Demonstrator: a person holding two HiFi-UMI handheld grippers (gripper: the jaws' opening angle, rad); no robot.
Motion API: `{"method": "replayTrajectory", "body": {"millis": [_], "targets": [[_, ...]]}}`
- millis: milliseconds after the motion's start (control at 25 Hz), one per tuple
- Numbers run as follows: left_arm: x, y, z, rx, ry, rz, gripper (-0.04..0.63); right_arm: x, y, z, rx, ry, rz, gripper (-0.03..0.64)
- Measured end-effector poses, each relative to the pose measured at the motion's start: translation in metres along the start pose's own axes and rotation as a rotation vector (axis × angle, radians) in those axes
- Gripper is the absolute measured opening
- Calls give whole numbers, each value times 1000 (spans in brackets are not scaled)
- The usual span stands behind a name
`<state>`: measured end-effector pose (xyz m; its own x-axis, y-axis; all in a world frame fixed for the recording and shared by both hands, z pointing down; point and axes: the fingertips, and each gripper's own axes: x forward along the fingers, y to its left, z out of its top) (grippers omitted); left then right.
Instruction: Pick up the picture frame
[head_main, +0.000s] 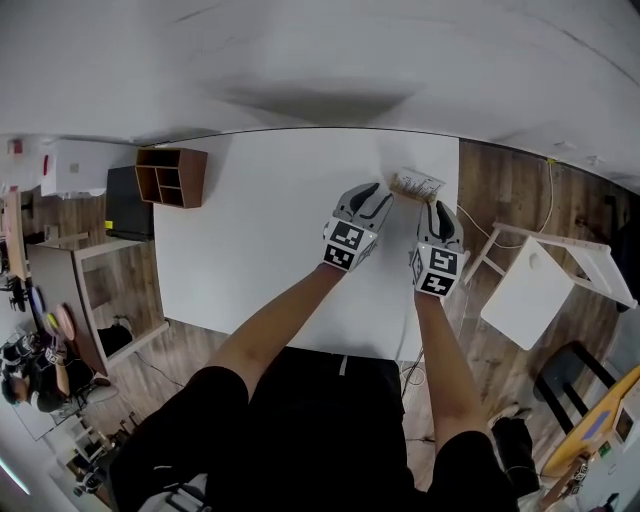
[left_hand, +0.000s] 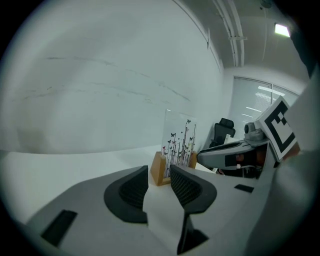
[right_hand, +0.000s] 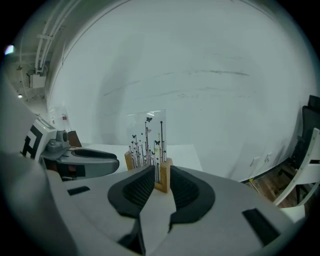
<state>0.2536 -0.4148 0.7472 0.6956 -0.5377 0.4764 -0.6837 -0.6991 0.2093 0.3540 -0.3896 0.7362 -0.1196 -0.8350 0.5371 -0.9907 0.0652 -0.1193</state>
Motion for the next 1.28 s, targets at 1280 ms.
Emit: {"method": "replayTrajectory", "body": {"millis": [1280], "targets": [[13,-12,3,11,28,40,60,-1,1,-12,-49,-6,34,75]]}}
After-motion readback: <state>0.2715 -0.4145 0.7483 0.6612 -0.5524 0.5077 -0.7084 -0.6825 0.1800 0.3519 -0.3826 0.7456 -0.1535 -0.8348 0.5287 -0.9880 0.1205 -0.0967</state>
